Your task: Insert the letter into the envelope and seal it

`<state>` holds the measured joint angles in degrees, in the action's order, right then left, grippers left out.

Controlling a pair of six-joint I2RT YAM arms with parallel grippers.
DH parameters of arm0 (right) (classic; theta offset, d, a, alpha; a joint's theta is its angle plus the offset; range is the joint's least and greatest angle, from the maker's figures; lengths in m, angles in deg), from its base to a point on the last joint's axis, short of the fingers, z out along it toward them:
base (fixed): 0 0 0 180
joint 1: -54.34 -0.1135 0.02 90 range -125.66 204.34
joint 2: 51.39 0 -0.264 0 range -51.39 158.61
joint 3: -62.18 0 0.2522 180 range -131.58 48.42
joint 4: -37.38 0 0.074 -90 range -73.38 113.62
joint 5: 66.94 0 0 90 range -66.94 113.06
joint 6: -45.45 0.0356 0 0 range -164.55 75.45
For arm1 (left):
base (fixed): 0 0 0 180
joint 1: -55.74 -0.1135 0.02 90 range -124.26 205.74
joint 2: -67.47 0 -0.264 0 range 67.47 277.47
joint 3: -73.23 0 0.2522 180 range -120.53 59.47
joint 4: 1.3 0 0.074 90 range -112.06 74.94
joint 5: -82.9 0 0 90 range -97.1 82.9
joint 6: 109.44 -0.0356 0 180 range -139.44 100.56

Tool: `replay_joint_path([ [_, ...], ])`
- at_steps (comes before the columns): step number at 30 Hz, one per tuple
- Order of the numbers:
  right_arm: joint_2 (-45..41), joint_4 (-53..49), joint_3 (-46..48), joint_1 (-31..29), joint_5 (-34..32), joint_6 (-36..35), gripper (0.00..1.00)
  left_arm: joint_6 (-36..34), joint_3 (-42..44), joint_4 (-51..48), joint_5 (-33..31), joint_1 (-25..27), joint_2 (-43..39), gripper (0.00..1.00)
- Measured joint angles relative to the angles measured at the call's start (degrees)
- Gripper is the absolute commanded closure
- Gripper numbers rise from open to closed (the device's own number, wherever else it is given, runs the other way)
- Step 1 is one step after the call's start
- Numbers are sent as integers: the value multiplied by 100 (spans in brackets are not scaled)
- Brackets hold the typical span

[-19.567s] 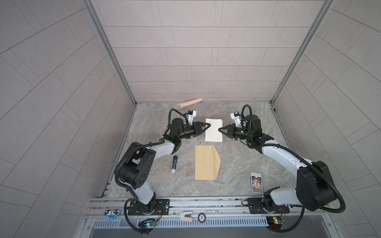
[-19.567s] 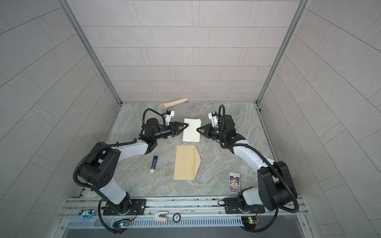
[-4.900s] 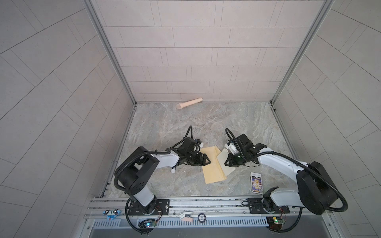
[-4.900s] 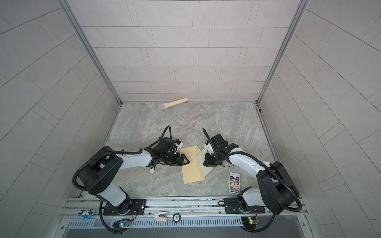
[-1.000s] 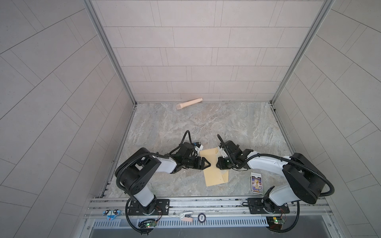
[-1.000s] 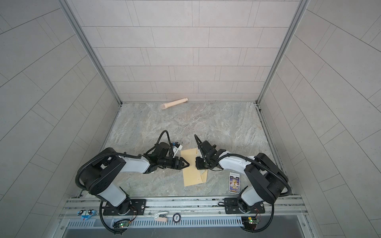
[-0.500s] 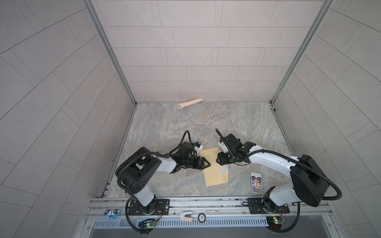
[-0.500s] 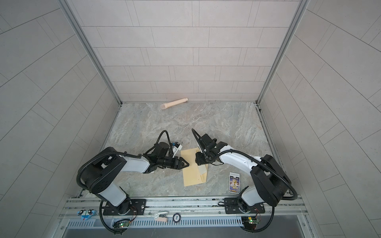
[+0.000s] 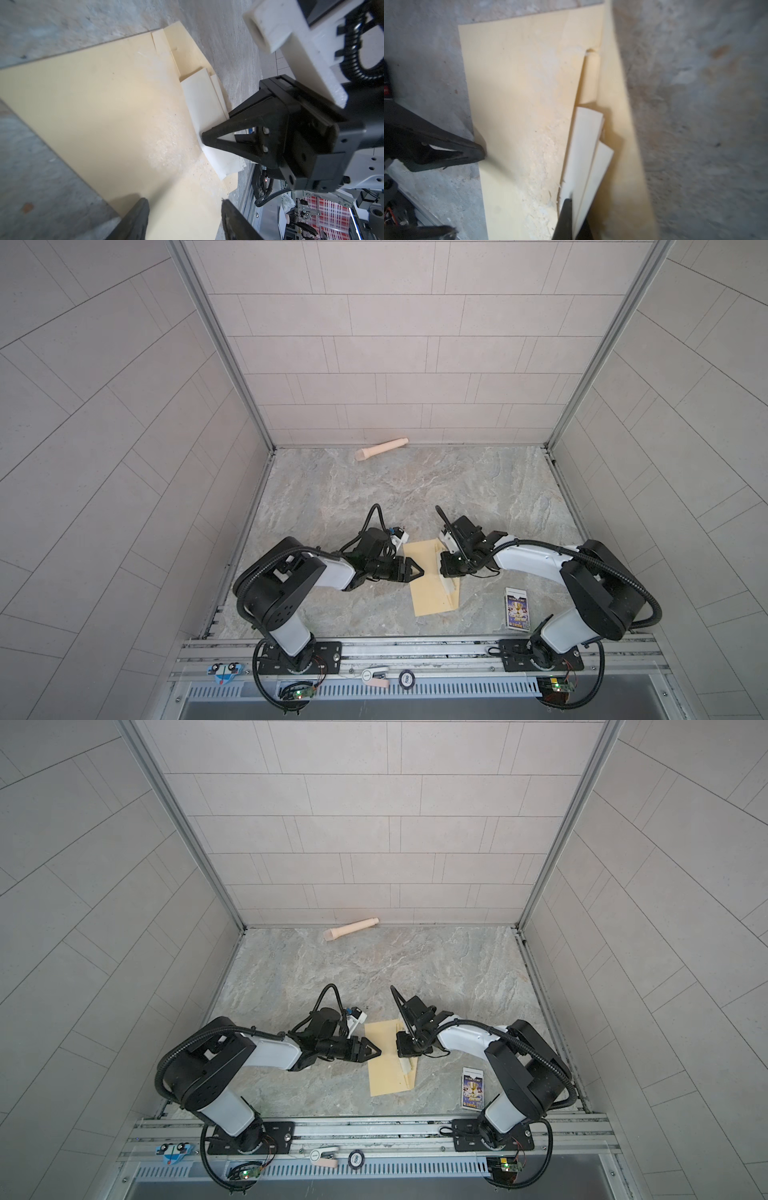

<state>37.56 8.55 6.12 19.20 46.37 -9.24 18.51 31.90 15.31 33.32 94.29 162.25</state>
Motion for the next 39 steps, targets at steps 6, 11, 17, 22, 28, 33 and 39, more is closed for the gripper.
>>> replay_joint_path([
  [6, 96, 138, -66, 7, 155, 52, 71, 109, 61, -168, -79, -2, -262, 28],
  [11, -153, -599, -417, -2, -179, -170, 55, 70, 81, -479, -184, -87, -446, 28],
  [17, -407, -1034, -643, -90, -511, -234, 53, 74, 85, -699, -157, -184, -581, 24],
  [22, -177, -1056, -649, -238, -570, -227, 53, 83, 127, -1703, -522, -195, -1327, 15],
  [28, 153, -1060, -702, -339, -584, -205, 55, 107, 177, -2212, -785, -216, -1604, 14],
  [33, 129, -1067, -901, -439, -649, -175, 55, 243, 295, -1779, -691, -227, -1421, 28],
  [39, 273, -997, -1012, -614, -713, -98, 55, 278, 262, -1115, -396, -232, -938, 34],
])
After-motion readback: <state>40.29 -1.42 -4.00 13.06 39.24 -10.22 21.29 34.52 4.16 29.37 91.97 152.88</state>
